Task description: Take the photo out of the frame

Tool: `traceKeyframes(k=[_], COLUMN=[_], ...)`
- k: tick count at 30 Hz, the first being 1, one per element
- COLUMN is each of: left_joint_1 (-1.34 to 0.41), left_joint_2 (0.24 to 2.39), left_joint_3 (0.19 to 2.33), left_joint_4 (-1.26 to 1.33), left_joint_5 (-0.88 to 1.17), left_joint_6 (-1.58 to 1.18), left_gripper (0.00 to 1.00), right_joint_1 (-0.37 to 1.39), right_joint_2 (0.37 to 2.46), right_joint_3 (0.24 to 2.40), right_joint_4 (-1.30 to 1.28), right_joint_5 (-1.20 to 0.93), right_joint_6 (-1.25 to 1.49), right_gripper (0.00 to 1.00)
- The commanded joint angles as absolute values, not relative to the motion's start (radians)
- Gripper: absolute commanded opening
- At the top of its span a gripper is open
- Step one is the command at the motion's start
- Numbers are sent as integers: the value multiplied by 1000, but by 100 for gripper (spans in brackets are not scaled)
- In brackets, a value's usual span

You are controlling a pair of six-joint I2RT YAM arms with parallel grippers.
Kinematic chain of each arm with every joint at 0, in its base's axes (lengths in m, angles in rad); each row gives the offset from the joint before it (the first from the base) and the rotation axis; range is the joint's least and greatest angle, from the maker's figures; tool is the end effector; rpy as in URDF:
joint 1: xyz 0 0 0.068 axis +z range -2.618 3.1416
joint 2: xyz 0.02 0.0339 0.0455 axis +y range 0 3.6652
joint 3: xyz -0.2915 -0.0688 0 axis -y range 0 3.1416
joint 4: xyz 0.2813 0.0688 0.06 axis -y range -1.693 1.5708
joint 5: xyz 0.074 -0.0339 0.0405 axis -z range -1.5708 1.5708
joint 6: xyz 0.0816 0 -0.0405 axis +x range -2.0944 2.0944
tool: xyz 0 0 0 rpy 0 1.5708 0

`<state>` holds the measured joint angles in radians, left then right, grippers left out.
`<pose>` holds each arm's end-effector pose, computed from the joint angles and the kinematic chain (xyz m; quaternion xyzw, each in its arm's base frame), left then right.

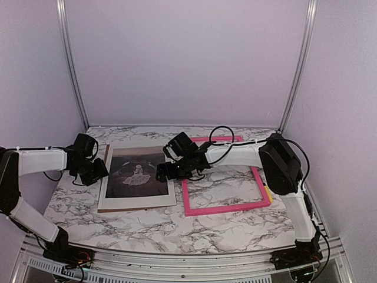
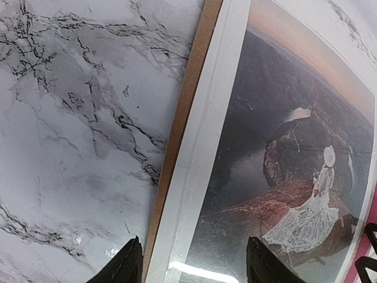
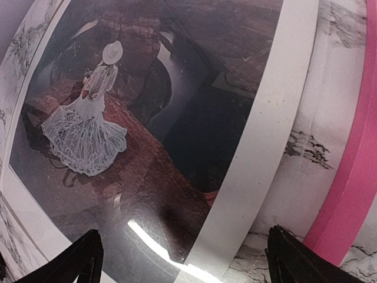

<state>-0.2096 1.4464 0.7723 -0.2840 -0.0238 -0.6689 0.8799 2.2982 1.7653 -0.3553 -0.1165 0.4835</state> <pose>0.3237 -0.0669 0.1468 -0.2205 0.9275 -0.1180 0.2778 0.3651 0.4564 0.1197 -0.2043 0.9185 0.2531 0.2249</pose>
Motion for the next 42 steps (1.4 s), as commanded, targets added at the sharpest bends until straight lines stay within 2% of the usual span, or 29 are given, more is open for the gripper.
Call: traceKeyframes(k=[1,10,21,26,35,42], left_joint_1=[-198,-196,-196,-196,-196,-196], left_joint_2=[1434,1456,1495,1505,1508,1499], left_joint_3=[759,740,672,638,621,612], left_joint_4=[-253,-230,-142,-103,-93,-94], left_joint_5=[-8,-5,22,43,42,38], left_joint_6=[-660,-665,-703,-721,-726,-726], left_gripper=[61,62,63,59,41,37], right_joint_1=[884,884,891,894,886,856], right_joint_2=[2276,2290,2382,2394,2303,2179], right_joint_3=[1772,1772,1876,1875,1838,1706], right_joint_4=[-415,-420,-463,-435,-323,-149], right_joint_5=[-28,-38,-75,-131,-214,-288], right_joint_6=[514,523,544,556,584,641], right_gripper=[95,95,95,95,93,91])
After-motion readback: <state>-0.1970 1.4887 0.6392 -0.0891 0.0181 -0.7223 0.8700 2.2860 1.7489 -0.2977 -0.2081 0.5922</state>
